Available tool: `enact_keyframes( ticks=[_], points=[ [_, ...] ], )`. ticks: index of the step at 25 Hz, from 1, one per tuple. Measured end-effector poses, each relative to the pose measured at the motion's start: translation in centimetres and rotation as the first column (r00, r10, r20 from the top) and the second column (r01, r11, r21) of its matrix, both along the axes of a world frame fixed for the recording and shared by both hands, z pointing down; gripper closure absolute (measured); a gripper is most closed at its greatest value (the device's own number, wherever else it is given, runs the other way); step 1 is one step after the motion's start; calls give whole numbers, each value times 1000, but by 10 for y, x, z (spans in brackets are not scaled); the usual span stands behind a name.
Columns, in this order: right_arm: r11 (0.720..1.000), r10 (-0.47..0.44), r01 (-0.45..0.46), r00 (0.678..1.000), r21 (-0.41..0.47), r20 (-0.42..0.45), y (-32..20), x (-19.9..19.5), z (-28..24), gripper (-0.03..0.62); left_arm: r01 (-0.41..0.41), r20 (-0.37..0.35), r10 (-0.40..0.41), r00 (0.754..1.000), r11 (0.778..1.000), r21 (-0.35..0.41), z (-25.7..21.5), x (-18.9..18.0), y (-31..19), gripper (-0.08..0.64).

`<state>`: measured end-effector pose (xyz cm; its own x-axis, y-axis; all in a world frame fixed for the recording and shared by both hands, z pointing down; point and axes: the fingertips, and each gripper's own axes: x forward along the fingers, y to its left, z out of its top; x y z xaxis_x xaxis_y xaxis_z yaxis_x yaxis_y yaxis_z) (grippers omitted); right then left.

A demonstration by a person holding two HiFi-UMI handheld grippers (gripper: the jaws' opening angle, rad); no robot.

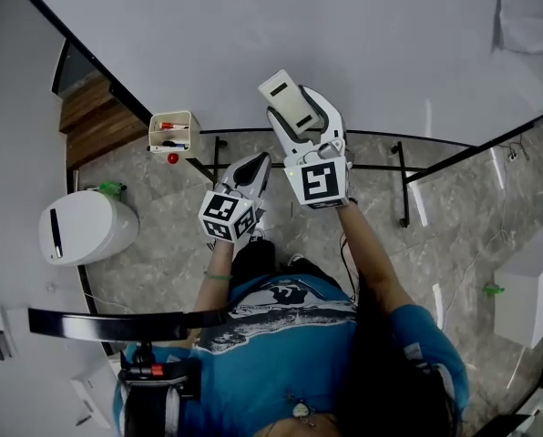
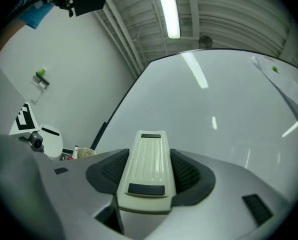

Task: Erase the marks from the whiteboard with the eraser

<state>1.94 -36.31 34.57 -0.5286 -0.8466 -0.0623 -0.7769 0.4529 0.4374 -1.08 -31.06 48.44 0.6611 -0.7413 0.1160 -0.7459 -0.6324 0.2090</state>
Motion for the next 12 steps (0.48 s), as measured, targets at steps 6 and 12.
enact_keyframes(
  ticks=[6,12],
  points=[
    [985,-30,55,988,161,-151,-21,-61,-27,330,-27,14,27,1000,1000,-3,-1,-17,-17,555],
    [949,-12,120,939,292,-345,-39,-104,-15,330,-42,21,42,999,999,17,-4,-24,-31,556]
  ],
)
